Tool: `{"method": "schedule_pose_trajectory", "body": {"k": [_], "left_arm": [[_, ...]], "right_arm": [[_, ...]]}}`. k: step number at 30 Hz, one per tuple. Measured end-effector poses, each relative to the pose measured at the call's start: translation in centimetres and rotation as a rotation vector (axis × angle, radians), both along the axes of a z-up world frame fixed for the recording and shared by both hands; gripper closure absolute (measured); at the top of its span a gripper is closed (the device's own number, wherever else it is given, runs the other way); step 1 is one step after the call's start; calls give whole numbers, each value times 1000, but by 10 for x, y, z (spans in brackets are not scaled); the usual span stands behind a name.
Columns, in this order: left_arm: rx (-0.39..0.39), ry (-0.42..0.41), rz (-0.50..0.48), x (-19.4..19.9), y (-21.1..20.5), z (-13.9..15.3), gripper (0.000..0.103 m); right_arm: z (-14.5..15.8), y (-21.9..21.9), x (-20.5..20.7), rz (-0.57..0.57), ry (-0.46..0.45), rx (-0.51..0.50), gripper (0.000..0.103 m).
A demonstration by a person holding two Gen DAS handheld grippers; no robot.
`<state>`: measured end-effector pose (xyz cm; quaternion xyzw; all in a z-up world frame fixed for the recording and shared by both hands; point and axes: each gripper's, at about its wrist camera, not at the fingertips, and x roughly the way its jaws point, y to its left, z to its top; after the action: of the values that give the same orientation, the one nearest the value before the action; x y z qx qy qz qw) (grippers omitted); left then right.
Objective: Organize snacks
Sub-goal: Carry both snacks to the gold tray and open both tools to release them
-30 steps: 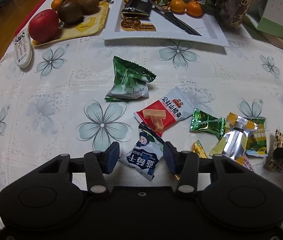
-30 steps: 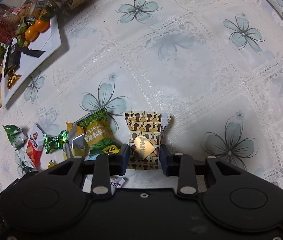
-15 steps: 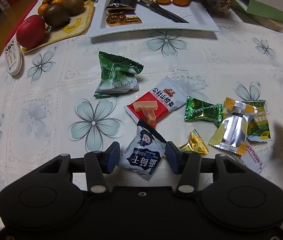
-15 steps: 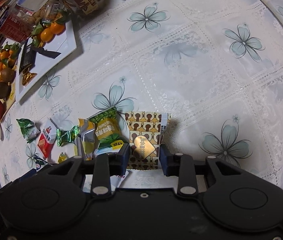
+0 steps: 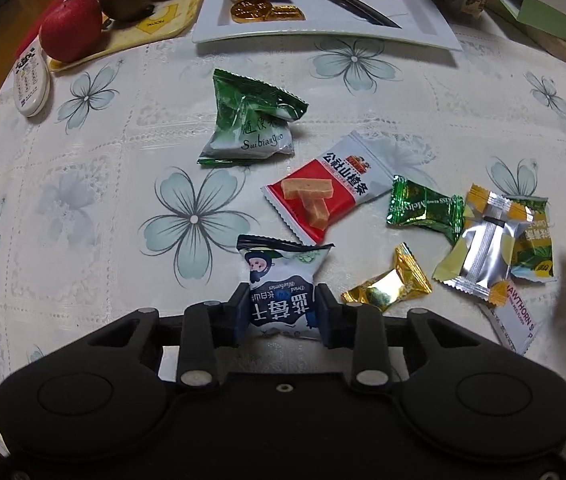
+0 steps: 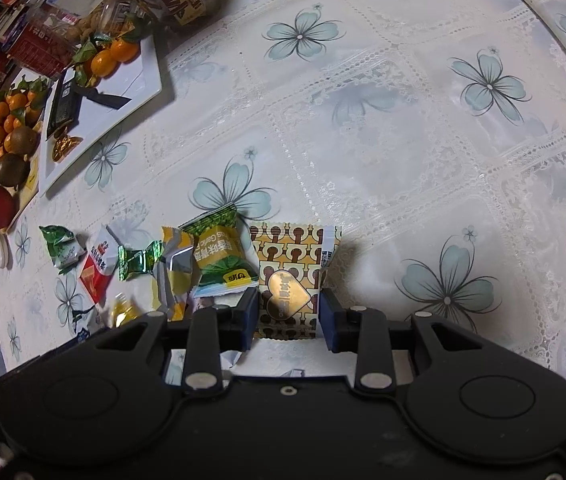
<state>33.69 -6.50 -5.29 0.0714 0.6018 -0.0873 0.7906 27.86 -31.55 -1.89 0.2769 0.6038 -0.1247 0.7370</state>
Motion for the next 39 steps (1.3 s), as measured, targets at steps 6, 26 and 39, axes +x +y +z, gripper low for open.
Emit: {"method": "schedule_pose_trajectory", "body": {"k": [6, 26, 39], "left_arm": [[-34, -33, 64, -9, 9, 24, 63], [-124, -13, 262, -221, 57, 71, 63], [-99, 24, 217, -309, 49, 62, 63]], "right_arm": [[16, 5, -5, 48, -84, 20, 69], [81, 70, -201, 237, -381, 92, 69], [65, 120, -309, 363, -271, 24, 69]]}}
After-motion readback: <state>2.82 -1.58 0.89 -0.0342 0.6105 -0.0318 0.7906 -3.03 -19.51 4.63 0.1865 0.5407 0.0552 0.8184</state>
